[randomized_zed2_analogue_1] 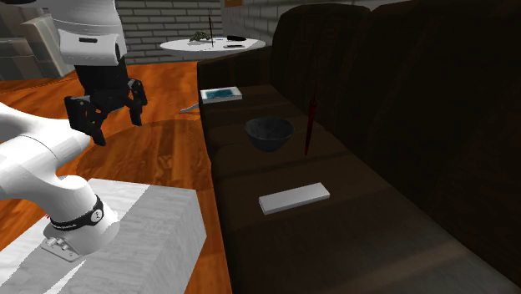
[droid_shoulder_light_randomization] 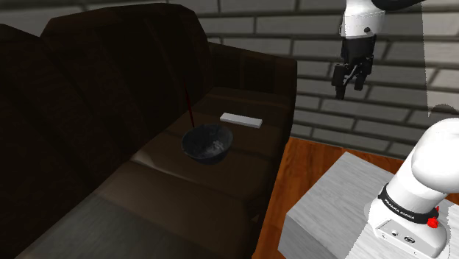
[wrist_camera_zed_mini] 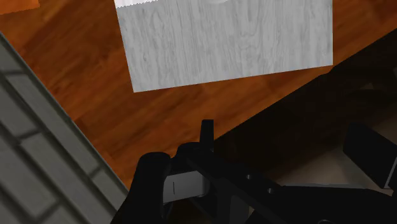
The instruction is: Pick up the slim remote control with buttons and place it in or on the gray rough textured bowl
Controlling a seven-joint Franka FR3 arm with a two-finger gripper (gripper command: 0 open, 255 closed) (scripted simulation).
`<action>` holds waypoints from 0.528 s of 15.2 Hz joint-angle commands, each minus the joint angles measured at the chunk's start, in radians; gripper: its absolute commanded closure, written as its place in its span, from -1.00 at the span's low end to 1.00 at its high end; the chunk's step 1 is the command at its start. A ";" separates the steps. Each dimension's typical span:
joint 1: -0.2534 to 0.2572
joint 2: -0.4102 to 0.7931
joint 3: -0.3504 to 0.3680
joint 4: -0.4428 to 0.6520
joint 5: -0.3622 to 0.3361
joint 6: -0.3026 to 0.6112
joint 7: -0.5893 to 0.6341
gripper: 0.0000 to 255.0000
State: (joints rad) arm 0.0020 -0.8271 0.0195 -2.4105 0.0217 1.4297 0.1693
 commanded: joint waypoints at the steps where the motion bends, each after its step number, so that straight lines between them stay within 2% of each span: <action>1: 0.000 0.000 0.000 0.000 0.000 0.000 0.000 -1.00; 8: 0.024 0.222 -0.006 0.019 -0.008 0.232 -0.067 -1.00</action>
State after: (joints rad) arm 0.0222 -0.6300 0.0142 -2.3959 0.0140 1.6350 0.1120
